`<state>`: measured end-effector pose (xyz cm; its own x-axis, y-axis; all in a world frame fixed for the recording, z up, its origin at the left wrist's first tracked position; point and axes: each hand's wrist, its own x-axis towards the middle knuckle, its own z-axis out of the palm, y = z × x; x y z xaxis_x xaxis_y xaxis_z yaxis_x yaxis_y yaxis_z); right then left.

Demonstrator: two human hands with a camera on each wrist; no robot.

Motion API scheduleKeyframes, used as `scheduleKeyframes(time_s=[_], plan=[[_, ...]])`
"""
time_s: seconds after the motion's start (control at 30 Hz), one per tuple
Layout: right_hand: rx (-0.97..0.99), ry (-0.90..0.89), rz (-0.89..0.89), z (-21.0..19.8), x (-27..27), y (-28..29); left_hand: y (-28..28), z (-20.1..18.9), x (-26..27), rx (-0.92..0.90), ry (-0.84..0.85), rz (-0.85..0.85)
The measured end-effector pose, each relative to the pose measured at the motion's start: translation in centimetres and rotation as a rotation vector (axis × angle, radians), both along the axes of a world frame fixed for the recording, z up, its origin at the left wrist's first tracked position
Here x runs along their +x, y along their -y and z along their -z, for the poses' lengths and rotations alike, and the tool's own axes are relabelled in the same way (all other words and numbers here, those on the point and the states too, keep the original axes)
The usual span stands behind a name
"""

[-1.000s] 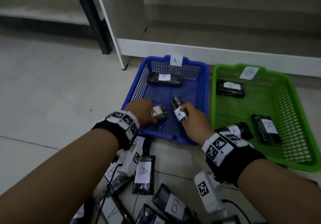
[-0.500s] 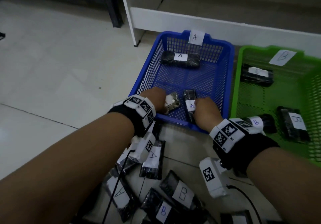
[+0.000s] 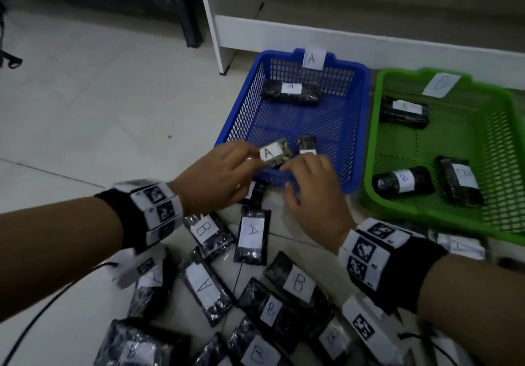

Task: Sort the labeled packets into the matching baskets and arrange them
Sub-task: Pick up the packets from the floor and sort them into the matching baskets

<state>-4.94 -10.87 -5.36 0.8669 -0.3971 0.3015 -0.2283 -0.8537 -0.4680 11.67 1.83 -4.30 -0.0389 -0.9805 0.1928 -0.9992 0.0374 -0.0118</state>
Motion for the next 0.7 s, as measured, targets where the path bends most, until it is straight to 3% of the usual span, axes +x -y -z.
scheduleKeyframes(time_s=[0.13, 0.23, 0.33, 0.53, 0.7], plan=[[0.093, -0.256, -0.263, 1.7, -4.3, -2.0, -4.8, 3.1, -1.2, 0.285, 0.099, 0.265], [0.183, -0.642, -0.310, 3.2, -7.4, -2.1, -5.5, 4.6, -1.7, 0.451, 0.112, 0.205], [0.102, -0.909, -0.314, 4.2, -9.1, -2.4, -4.6, 4.8, -2.4, 0.583, 0.075, 0.152], [0.054, -1.022, -0.262, 4.6, -9.1, -3.3, -1.2, 4.8, -3.8, 0.741, 0.234, 0.212], [0.197, -0.991, -0.216, 4.2, -8.2, -2.7, 0.0, 4.0, -4.4, 0.711, 0.287, 0.242]])
